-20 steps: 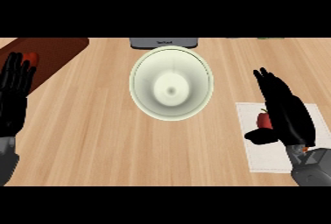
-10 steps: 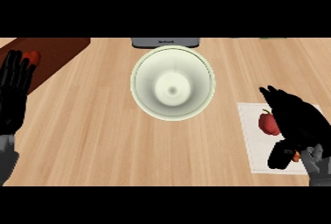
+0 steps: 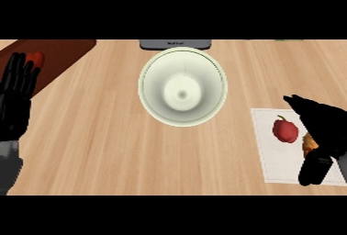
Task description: Pick the croissant from the placemat and place it in the bowl
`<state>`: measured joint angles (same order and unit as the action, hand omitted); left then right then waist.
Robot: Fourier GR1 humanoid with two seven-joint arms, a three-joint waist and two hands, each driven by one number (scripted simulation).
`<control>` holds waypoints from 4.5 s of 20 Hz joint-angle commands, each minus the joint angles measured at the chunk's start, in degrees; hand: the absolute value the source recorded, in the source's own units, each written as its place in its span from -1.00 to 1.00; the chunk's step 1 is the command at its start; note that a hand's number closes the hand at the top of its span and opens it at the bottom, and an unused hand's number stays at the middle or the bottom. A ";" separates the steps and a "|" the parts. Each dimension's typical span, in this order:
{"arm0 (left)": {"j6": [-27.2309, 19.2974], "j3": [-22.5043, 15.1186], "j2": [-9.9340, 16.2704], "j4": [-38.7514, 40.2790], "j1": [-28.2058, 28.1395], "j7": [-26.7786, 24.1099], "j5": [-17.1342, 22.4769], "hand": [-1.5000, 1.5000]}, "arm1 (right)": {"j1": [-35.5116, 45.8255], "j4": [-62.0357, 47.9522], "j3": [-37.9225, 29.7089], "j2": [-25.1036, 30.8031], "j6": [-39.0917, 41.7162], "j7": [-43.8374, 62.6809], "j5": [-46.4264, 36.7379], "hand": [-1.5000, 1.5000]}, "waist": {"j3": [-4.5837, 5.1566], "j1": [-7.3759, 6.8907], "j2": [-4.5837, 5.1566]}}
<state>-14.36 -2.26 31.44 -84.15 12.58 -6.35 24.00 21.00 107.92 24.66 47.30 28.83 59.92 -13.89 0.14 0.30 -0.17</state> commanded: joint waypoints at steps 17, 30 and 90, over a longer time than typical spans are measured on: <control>3.64 4.94 -1.43 -1.26 0.97 4.58 -3.35 0.00 | -10.71 -10.77 -5.73 -4.00 1.38 -6.43 -13.93 -1.00 | -0.15 -0.26 0.13; 6.83 7.96 -6.11 -2.40 -1.14 3.49 -7.96 0.00 | -12.20 -16.82 -12.40 -7.70 4.55 -21.87 -22.79 -1.00 | -0.14 -0.44 0.14; 12.08 8.03 -14.23 0.15 7.99 5.02 -14.87 0.00 | 32.89 -70.29 -28.10 3.19 -9.93 -115.30 -27.61 1.00 | -0.52 -8.62 2.98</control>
<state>-2.03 5.97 17.32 -84.29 20.87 -1.11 9.66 49.07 41.85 -1.34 49.59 17.25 -47.10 -43.95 -0.46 -8.52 2.99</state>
